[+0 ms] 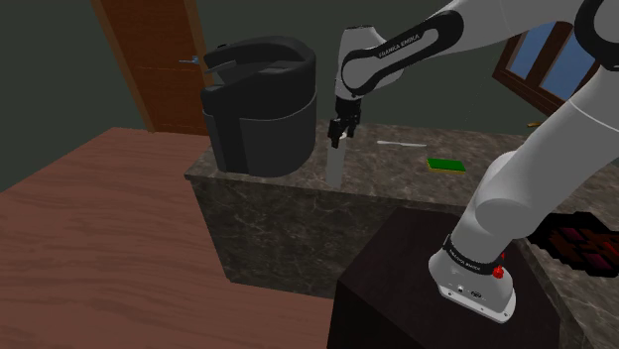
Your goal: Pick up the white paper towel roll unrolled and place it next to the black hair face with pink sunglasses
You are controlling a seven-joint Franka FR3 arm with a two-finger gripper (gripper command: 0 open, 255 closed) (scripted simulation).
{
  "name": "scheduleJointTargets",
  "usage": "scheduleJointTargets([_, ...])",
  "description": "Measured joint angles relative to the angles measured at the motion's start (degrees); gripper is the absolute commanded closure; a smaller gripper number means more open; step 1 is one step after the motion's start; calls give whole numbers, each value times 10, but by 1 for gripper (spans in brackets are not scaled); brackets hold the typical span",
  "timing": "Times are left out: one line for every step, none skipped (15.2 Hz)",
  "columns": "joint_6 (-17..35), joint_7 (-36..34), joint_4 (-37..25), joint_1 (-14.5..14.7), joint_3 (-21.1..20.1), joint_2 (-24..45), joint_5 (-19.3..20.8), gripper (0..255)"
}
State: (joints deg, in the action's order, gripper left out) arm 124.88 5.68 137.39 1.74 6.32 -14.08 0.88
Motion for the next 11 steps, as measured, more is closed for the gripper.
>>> scheduleJointTargets([0, 0, 0, 0, 0, 0, 0, 255])
scheduleJointTargets([0, 0, 0, 0, 0, 0, 0, 255])
scheduleJointTargets([0, 0, 0, 0, 0, 0, 0, 255])
scheduleJointTargets([0, 0, 0, 0, 0, 0, 0, 255])
scheduleJointTargets([0, 0, 0, 0, 0, 0, 0, 255])
scheduleJointTargets([0, 0, 0, 0, 0, 0, 0, 255])
scheduleJointTargets([0, 0, 0, 0, 0, 0, 0, 255])
scheduleJointTargets([0, 0, 0, 0, 0, 0, 0, 255])
scheduleJointTargets([0, 0, 0, 0, 0, 0, 0, 255])
scheduleJointTargets([0, 0, 0, 0, 0, 0, 0, 255])
scheduleJointTargets([-5, 0, -3, 0, 0, -2, 0, 255])
